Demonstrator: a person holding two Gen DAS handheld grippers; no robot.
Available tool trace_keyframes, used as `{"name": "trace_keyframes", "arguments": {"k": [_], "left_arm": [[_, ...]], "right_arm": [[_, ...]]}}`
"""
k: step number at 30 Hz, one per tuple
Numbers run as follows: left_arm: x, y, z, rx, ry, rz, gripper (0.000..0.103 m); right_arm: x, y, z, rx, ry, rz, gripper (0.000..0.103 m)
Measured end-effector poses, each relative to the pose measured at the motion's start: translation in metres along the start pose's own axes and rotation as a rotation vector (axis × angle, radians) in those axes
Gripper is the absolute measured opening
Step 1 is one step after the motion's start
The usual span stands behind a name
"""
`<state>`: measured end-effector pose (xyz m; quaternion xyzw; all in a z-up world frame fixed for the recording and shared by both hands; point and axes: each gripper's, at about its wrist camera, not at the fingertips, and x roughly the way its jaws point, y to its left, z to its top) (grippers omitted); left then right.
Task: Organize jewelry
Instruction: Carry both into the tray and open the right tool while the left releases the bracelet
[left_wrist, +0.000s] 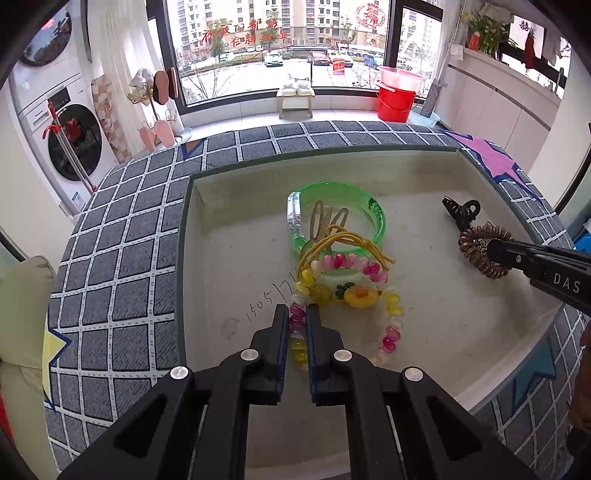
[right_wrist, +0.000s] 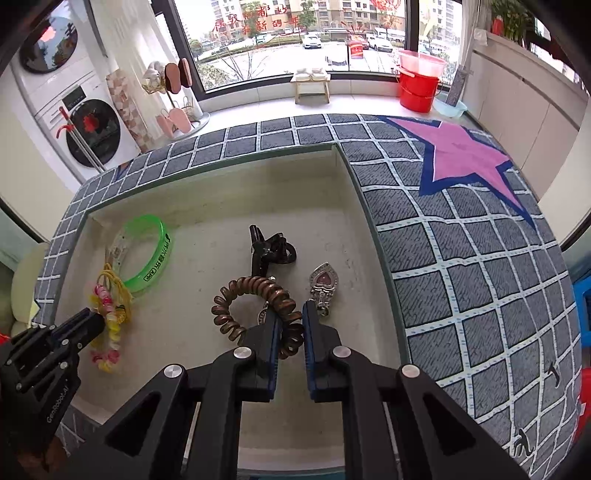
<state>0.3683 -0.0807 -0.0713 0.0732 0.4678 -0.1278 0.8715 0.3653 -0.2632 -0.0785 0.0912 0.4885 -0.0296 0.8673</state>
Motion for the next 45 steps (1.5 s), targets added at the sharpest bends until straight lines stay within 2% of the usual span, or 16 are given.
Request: {"name": "trace_keyframes", "arguments": {"k": [3, 5, 7, 8, 14, 18, 24, 28, 45], "left_arm": [[-0.002, -0.001, -0.001, -0.009, 0.002, -0.007, 0.023], [-0.003, -0.003, -0.002, -0.004, -0.001, 0.001, 0.023], [-0.004, -0.003, -0.002, -0.002, -0.002, 0.005, 0.023], [-0.005, -0.003, -0.002, -0.004, 0.0, 0.003, 0.023], [-0.009, -0.002, -0.004, -0.018, -0.001, 0.009, 0.023], [-0.012, -0.004, -0.004, -0.015, -0.006, 0.014, 0.023], [-0.021, -0.006, -0.004, -0.004, -0.029, 0.022, 0.023], [-0.03, -0.006, -0.006, 0.001, -0.056, 0.03, 0.023], [-0.041, 0.001, -0.006, -0.016, -0.082, 0.036, 0.023]], "right_arm": [[-0.001, 0.002, -0.001, -0.006, -0.002, -0.01, 0.015], [-0.001, 0.001, 0.0, 0.001, 0.004, -0.01, 0.021], [-0.002, -0.001, 0.0, 0.005, 0.009, -0.006, 0.046], [-0.003, -0.001, 0.0, 0.004, 0.006, -0.008, 0.05], [-0.011, -0.002, -0.001, 0.008, -0.012, 0.018, 0.052], [-0.018, 0.0, -0.002, 0.007, -0.023, 0.031, 0.061], [-0.026, 0.002, -0.004, 0.022, -0.031, 0.065, 0.07], [-0.034, 0.0, -0.005, 0.038, -0.041, 0.086, 0.07], [-0.039, -0.01, -0.009, 0.069, -0.042, 0.107, 0.071]]}}
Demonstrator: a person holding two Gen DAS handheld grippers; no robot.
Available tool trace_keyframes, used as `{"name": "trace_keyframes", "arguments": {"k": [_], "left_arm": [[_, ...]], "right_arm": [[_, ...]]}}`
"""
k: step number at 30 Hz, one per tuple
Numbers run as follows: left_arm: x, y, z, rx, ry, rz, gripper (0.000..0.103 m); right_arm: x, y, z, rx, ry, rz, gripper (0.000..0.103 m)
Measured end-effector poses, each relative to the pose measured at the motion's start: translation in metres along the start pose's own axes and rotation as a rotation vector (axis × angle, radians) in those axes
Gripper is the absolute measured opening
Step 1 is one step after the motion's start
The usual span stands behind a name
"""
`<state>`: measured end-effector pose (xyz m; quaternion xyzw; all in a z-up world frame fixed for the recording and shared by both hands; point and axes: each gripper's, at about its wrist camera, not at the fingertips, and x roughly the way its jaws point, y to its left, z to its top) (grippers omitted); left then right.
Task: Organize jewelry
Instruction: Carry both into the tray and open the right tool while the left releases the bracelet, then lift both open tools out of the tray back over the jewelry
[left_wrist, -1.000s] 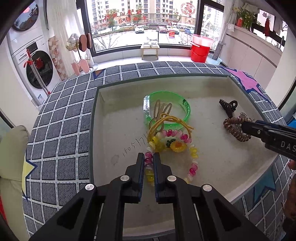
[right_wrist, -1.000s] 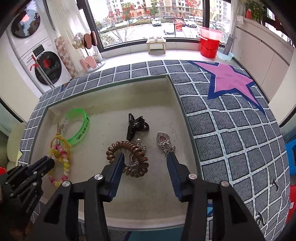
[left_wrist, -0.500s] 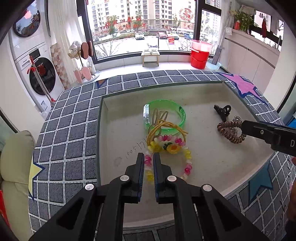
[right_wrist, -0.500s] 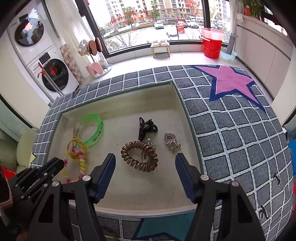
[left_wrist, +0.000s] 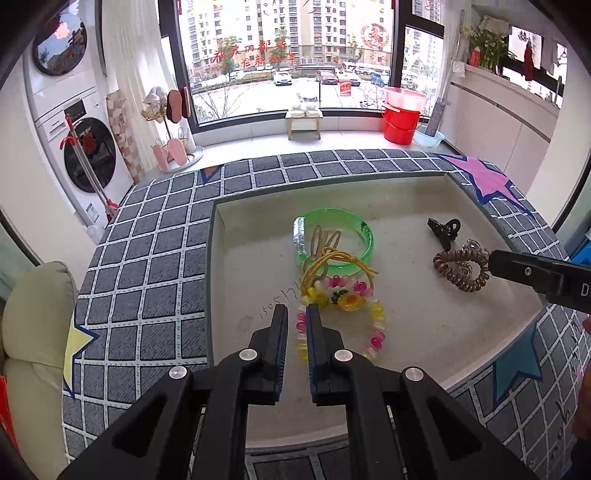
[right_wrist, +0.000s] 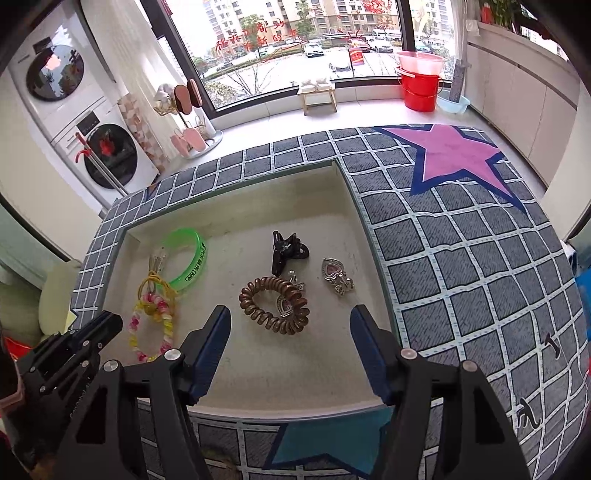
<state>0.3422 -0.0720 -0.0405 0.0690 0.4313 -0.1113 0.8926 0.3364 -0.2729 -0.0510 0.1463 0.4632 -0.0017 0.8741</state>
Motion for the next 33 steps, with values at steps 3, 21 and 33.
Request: {"name": "trace_keyframes", "arguments": {"k": [3, 21, 33], "left_arm": [[-0.001, 0.005, -0.001, -0.014, 0.003, -0.007, 0.024], [-0.026, 0.023, -0.013, -0.07, -0.032, 0.036, 0.103], [-0.053, 0.013, -0.037, -0.046, -0.031, 0.023, 0.103]], "right_arm": [[-0.001, 0.001, -0.001, 0.004, 0.001, 0.003, 0.074], [-0.039, 0.031, -0.004, -0.047, -0.121, 0.072, 0.103], [-0.065, 0.022, -0.035, -0.041, -0.051, 0.072, 0.103]]}}
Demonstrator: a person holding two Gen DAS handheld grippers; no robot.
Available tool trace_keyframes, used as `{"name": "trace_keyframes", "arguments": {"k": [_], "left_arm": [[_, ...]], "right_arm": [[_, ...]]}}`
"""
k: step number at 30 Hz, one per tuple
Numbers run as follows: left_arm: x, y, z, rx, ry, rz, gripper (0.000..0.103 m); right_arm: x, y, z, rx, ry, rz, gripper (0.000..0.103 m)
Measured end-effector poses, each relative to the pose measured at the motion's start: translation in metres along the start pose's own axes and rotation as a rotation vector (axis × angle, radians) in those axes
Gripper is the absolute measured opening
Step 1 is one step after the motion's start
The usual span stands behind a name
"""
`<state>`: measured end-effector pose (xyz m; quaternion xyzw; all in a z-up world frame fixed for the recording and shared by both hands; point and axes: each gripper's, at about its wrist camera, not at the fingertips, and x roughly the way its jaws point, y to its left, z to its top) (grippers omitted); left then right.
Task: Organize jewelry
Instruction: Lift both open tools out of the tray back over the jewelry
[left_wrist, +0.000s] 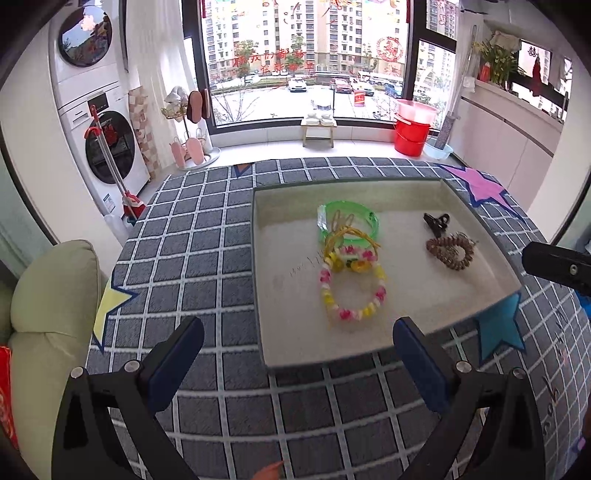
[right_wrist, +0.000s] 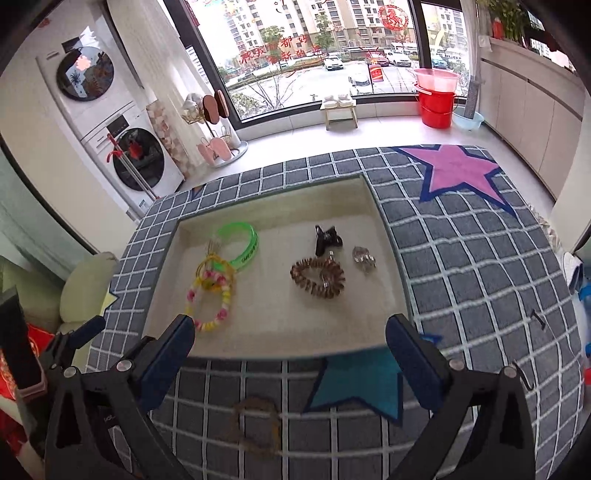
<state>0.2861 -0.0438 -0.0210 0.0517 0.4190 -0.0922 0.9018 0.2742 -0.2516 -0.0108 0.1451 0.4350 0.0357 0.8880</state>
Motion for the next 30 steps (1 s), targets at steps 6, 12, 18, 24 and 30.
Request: {"name": "trace_keyframes", "arguments": {"k": [6, 12, 18, 24, 30], "left_arm": [[-0.015, -0.01, -0.02, 0.037, 0.019, -0.065, 0.103], [-0.022, -0.03, -0.038, 0.093, 0.034, -0.122, 0.103], [-0.012, -0.045, -0.051, 0.098, 0.088, -0.144, 0.103], [-0.004, -0.057, -0.057, 0.092, 0.132, -0.179, 0.103], [0.004, -0.077, -0.059, 0.117, 0.165, -0.207, 0.103]], "right_arm": [[-0.022, -0.007, -0.03, 0.0, 0.025, -0.001, 0.103], [-0.037, -0.018, -0.067, 0.017, 0.071, -0.018, 0.103], [-0.049, -0.02, -0.106, -0.04, 0.102, -0.063, 0.103], [-0.049, -0.014, -0.131, -0.238, 0.13, -0.052, 0.103], [-0.04, -0.013, -0.148, -0.341, 0.16, -0.039, 0.101]]}}
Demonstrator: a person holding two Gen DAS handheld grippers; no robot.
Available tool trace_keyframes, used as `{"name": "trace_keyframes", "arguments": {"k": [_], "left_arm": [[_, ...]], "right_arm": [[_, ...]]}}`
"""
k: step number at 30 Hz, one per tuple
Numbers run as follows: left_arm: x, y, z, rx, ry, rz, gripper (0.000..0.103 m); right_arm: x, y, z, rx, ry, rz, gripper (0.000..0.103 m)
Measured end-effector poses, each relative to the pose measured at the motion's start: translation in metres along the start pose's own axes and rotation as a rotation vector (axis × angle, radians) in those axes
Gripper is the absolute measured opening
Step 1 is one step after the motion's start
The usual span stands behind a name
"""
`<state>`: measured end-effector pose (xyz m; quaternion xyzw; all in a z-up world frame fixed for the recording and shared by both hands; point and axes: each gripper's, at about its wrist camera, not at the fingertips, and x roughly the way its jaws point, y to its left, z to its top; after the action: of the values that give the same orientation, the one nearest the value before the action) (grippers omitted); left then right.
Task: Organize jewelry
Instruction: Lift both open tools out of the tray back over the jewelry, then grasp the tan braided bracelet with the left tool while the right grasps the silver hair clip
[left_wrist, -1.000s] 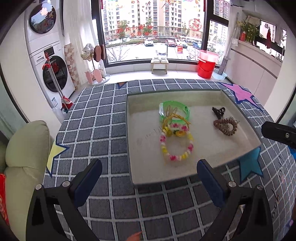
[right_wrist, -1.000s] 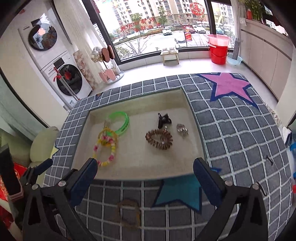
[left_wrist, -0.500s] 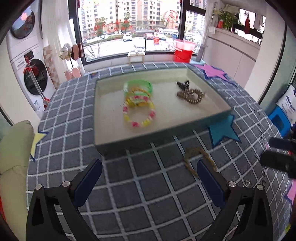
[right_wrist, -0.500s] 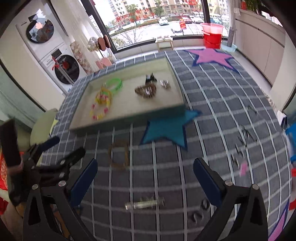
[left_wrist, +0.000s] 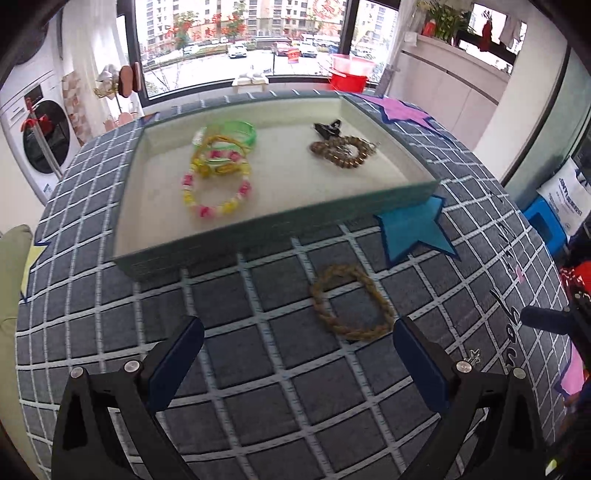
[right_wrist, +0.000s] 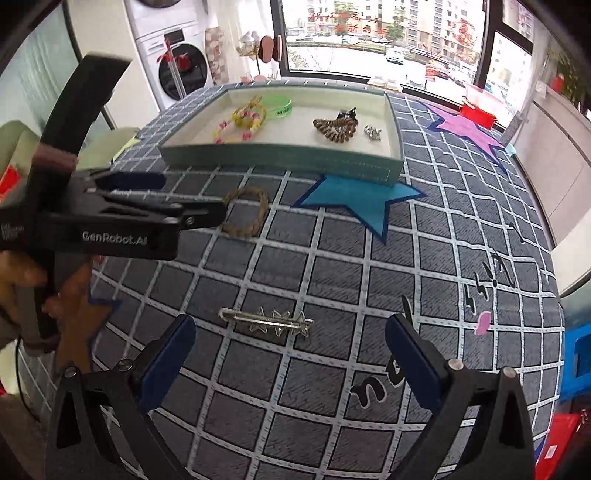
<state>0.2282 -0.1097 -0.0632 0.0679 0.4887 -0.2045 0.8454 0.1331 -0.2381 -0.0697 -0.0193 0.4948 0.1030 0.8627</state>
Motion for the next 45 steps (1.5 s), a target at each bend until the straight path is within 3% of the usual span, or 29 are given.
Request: {"name": "trace_keyframes", "arguments": {"k": [7, 12, 19, 28, 30, 31, 32, 33, 34, 43, 45], "left_arm": [[0.018, -0.014, 0.008, 0.025, 0.02, 0.032, 0.103], [0.024, -0.018, 0.012, 0.039, 0.013, 0.061, 0.103], [0.027, -0.017, 0.011, 0.047, 0.009, 0.068, 0.103], [0.03, -0.024, 0.011, 0.063, 0.02, 0.063, 0.101], [0.028, -0.027, 0.01, 0.076, 0.009, 0.05, 0.091], [0.026, -0.03, 0.01, 0.094, 0.004, 0.045, 0.08], [0.024, -0.033, 0.01, 0.108, 0.0, 0.036, 0.06], [0.022, -0.036, 0.01, 0.127, -0.005, 0.031, 0.046], [0.021, -0.038, 0.01, 0.141, -0.005, 0.027, 0.023], [-0.009, -0.009, 0.0, 0.053, -0.084, 0.014, 0.023], [-0.022, 0.004, -0.005, 0.028, -0.111, 0.024, 0.023]], "right_arm": [[0.005, -0.002, -0.005, 0.13, 0.037, -0.034, 0.1], [0.006, 0.01, -0.01, 0.235, 0.008, -0.09, 0.1], [0.017, 0.029, -0.01, 0.239, -0.007, -0.193, 0.1], [0.0, -0.013, -0.021, 0.312, -0.009, -0.324, 0.1], [-0.003, -0.021, -0.023, 0.345, -0.016, -0.3, 0.1], [-0.005, -0.022, -0.024, 0.353, -0.019, -0.29, 0.1], [-0.005, -0.022, -0.025, 0.355, -0.021, -0.282, 0.1], [-0.006, -0.02, -0.024, 0.352, -0.022, -0.275, 0.1], [-0.006, -0.018, -0.024, 0.348, -0.021, -0.269, 0.1], [0.003, 0.013, -0.016, 0.399, -0.016, -0.209, 0.1], [0.007, 0.018, -0.016, 0.434, -0.01, -0.207, 0.094]]}}
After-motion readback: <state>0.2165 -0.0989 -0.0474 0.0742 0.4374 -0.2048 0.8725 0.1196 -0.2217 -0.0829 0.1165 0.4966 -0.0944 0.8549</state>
